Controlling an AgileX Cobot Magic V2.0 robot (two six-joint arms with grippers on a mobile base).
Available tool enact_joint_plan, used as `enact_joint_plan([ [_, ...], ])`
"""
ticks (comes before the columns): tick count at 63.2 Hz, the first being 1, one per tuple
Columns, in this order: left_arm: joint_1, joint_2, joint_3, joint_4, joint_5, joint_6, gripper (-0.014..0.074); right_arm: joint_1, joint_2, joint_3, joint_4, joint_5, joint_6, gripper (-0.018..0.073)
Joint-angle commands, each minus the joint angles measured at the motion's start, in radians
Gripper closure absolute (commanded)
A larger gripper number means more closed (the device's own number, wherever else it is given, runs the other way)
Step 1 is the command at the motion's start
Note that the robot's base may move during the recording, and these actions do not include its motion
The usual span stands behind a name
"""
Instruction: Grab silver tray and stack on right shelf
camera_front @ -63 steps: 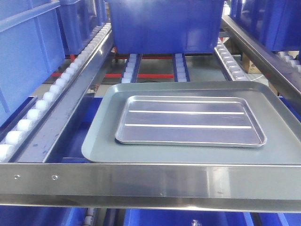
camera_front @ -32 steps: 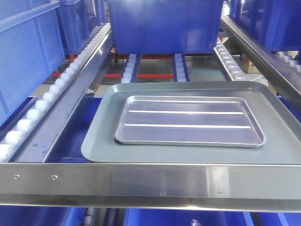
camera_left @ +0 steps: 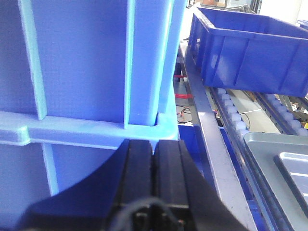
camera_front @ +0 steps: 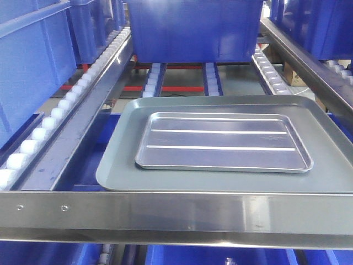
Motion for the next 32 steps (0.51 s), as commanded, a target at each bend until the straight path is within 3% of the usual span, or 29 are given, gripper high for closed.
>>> enact_joint_plan([
  [1,0.003,-0.013,0.019,-0.001,-0.085,-0.002,0.0697,-0.005,-0.02,-0.018,0.0,-0.094,-0.011,0.051],
  [32,0.003,-0.013,0.019,-0.001,-0.085,-0.002,0.0697,-0.005,-0.02,-0.018,0.0,-0.094,-0.011,0.051],
])
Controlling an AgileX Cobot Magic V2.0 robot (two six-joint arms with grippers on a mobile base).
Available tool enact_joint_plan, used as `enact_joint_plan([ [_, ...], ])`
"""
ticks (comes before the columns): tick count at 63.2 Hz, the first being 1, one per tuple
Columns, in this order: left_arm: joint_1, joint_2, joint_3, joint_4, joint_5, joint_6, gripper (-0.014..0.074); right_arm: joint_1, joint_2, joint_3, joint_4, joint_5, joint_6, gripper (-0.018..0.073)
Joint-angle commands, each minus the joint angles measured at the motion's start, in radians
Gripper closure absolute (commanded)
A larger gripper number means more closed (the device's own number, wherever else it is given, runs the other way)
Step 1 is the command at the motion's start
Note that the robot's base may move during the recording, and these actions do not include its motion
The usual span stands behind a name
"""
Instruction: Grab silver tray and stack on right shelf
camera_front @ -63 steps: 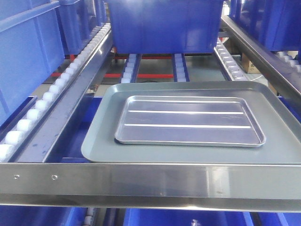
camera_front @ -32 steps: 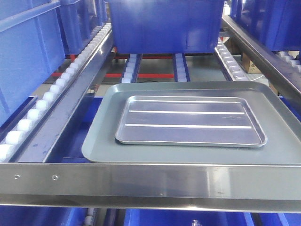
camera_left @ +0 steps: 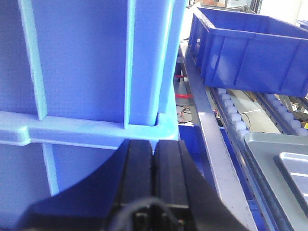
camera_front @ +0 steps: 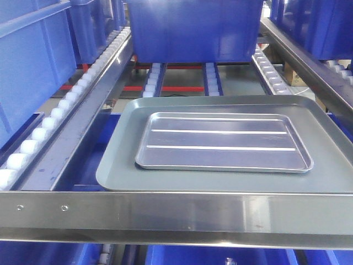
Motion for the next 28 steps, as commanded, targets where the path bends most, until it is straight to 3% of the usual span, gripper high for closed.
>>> enact_joint_plan([
  [1,0.003,-0.013,0.019,-0.001,-0.085,-0.002,0.0697,-0.005,-0.02,-0.018,0.0,-0.094,-0.011,0.051],
  [28,0.003,-0.013,0.019,-0.001,-0.085,-0.002,0.0697,-0.005,-0.02,-0.018,0.0,-0.094,-0.011,0.051],
])
